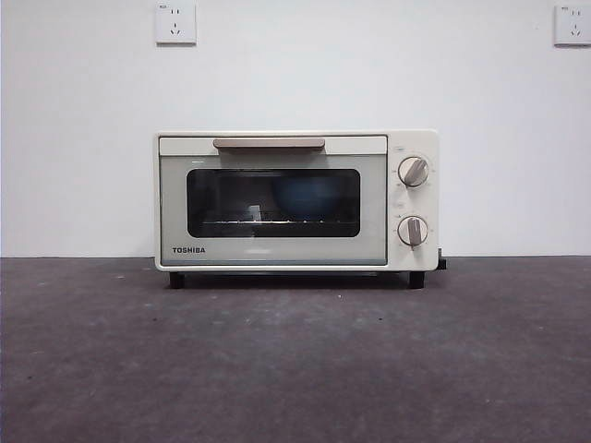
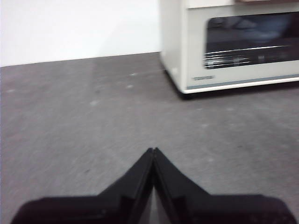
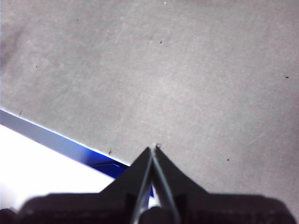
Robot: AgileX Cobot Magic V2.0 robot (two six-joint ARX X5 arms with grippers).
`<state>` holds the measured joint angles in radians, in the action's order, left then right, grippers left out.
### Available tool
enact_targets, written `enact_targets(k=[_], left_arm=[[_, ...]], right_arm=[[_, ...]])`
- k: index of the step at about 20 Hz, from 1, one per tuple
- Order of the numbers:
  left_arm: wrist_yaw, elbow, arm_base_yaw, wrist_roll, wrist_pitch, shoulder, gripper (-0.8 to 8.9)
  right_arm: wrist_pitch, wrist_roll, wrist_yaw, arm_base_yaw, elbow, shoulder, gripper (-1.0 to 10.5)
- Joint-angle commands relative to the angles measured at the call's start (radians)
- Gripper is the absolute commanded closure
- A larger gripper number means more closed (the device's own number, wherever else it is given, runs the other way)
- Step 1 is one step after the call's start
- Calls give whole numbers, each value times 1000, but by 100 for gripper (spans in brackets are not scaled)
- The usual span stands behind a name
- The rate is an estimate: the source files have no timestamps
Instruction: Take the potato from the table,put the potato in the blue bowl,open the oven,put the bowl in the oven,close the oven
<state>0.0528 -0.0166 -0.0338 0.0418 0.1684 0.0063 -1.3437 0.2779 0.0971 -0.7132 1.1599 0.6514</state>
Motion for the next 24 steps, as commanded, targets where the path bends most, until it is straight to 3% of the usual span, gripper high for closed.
enact_targets(k=[1,16,18,19,21,24], left_arm=[[-33,9,5,5,8,-2,817],[-26,9,16,3,-3,45,817],[-26,9,16,3,-3,56,817],[-26,9,16,3,-3,61,817],[-26,9,16,3,-2,66,817],[-26,9,16,3,-2,66,817]], right_arm=[[4,7,1,0,-6,0,946],[3,7,15,-1,-6,0,946],[29,-204,102,34,-6,-8,946],[98,-269,122,89,-21,-20,946],[294,-347,43,208,-81,-45,946],[801,-354,-101,406,-329,-136,946]])
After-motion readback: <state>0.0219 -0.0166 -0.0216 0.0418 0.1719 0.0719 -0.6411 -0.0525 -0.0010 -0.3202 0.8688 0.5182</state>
